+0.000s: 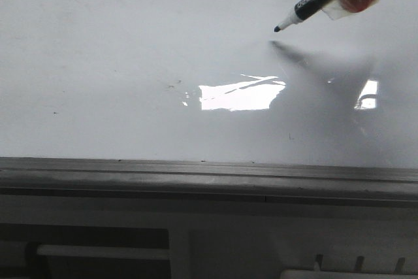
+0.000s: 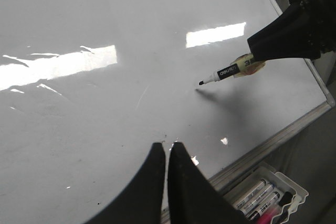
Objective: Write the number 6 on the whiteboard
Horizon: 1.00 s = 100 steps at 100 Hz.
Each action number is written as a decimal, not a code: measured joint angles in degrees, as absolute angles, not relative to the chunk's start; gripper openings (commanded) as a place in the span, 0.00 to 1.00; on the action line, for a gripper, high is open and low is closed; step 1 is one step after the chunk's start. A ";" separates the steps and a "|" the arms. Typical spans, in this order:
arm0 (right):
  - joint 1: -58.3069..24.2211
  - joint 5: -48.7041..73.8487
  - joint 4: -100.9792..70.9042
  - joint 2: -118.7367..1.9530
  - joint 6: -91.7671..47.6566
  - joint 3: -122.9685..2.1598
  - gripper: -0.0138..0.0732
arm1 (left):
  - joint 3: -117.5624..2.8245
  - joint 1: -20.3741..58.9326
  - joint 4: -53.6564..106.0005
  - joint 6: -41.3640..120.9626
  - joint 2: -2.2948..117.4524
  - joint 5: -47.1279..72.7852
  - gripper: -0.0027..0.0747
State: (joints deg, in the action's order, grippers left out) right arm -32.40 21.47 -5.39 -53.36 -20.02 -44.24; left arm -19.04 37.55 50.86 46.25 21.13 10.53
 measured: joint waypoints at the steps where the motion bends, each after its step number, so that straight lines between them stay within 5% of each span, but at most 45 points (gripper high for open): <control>1: -32.40 21.46 -5.39 -53.52 -20.01 -44.24 0.10 | -19.04 37.55 50.86 46.25 21.13 10.53 0.01; 58: -28.67 19.59 -6.89 -54.58 -18.70 -44.46 0.10 | -19.04 37.52 50.86 46.25 21.13 10.53 0.01; 100: -28.58 29.57 -12.00 -54.58 -18.59 -44.66 0.10 | -19.04 37.43 50.95 46.25 21.13 10.53 0.01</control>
